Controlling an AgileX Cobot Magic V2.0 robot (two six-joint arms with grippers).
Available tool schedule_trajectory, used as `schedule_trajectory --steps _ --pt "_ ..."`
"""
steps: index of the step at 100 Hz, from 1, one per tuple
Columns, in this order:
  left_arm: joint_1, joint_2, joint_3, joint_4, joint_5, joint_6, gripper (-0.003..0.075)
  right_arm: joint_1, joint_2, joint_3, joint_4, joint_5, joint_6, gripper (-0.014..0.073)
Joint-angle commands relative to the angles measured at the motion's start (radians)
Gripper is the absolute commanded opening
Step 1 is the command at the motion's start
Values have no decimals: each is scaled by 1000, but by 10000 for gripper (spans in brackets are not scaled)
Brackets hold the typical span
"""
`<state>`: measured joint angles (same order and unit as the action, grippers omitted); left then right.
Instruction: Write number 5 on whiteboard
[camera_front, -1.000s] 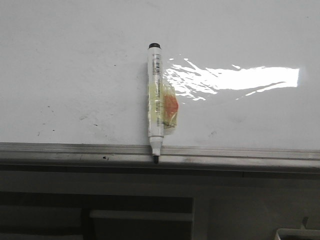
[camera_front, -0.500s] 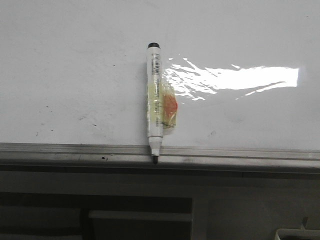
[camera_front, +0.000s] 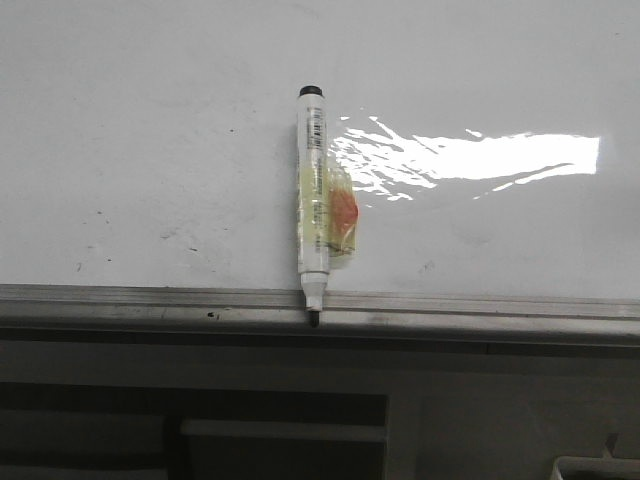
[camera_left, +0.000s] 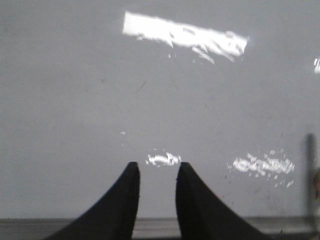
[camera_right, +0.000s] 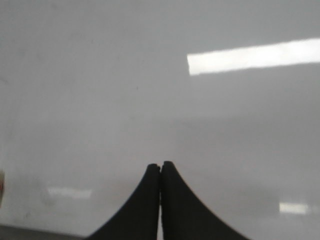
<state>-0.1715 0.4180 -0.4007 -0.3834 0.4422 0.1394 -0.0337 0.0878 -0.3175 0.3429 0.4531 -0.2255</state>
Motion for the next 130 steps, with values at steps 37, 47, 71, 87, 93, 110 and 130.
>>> schedule_trajectory --steps 37,47,71,87,93,110,130 --pt "-367 414 -126 -303 -113 258 368 -4 160 -145 -5 56 -76 435" --pt "-535 488 -128 -312 -232 258 368 -4 160 -145 -3 56 -76 435" --pt "-789 678 -131 -474 -591 256 368 -4 160 -145 18 56 -76 435" --pt "-816 774 -183 -484 -586 256 368 -4 160 -145 19 56 -76 434" --pt "-816 801 -205 -484 -584 256 368 -3 160 -145 19 56 -76 434" --pt "-816 864 -266 -484 -570 256 368 16 162 -145 19 54 -76 434" --pt "-814 936 -283 -493 -565 256 368 39 162 -145 19 54 -76 434"
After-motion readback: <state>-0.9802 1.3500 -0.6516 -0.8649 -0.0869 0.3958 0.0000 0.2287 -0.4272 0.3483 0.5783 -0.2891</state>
